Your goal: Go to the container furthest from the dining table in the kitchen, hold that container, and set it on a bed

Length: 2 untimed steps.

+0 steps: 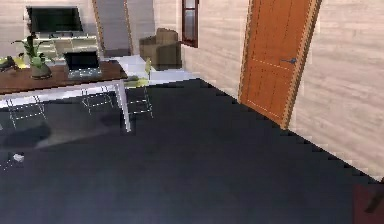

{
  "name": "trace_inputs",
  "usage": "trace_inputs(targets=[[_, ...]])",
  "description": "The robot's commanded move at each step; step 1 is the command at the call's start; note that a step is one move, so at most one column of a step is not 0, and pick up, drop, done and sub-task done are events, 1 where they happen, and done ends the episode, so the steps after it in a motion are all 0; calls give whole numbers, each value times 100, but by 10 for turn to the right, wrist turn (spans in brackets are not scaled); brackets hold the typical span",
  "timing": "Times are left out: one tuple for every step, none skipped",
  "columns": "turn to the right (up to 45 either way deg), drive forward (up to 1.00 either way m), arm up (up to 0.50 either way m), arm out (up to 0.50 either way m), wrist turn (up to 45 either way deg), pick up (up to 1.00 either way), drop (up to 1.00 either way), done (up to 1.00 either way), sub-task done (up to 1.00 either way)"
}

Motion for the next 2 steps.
trace_inputs(targets=[[0, 100, 0, 0, 0, 0, 0, 0, 0], [0, 100, 0, 0, 0, 0, 0, 0, 0]])
